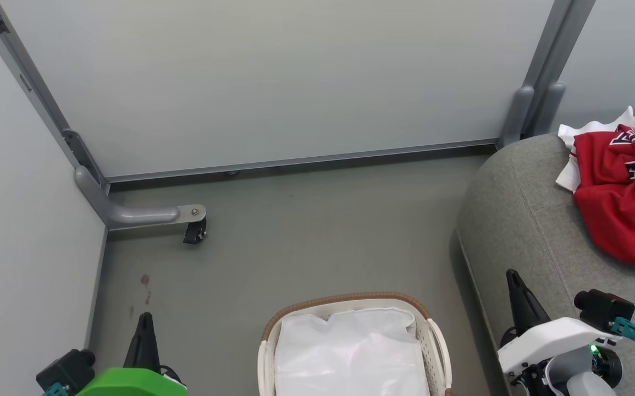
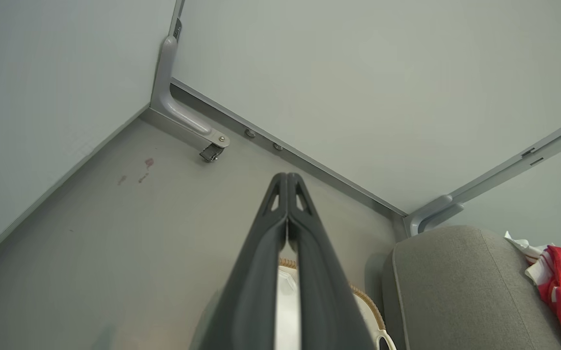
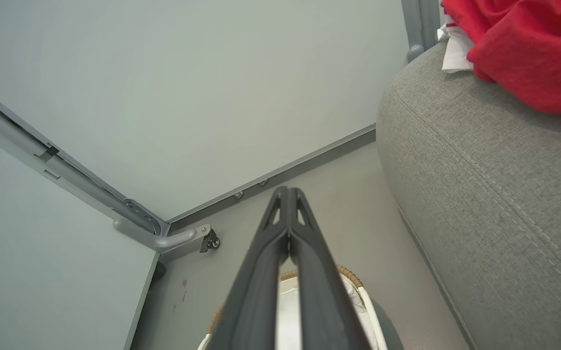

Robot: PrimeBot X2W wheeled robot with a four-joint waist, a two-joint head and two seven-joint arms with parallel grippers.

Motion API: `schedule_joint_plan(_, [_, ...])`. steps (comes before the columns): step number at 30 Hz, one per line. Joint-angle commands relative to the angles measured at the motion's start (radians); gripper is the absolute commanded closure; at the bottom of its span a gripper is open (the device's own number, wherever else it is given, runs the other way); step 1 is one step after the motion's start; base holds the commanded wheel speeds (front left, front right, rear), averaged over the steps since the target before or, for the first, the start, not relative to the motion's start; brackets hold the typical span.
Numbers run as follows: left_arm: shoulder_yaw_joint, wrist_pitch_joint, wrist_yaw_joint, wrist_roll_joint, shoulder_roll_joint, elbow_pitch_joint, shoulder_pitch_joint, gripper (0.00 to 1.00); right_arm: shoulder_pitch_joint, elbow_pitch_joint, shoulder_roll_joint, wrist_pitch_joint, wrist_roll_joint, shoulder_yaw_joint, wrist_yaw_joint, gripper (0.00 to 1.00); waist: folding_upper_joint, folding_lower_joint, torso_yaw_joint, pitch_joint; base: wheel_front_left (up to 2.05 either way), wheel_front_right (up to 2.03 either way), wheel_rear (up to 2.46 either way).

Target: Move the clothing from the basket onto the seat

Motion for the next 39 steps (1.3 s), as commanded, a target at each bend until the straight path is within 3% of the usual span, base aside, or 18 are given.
schedule_joint_plan(1, [0.008,0.007,-0.005,-0.035,0.002,-0.021,-0.035,1.0,-0.016,-0.021,-0.005,0.009,0.04,-0.008,0.0,1.0,0.0,0.0,0.0,0.0,0.0,0.0,0.0])
schedule_joint_plan(39, [0.083,0.14,-0.02,-0.487,0.004,-0.066,-0.082,1.0,-0.018,-0.069,-0.009,0.141,0.552,-0.072,-0.001,1.0,0.0,0.0,-0.01,0.003,0.0,0.0,0.0])
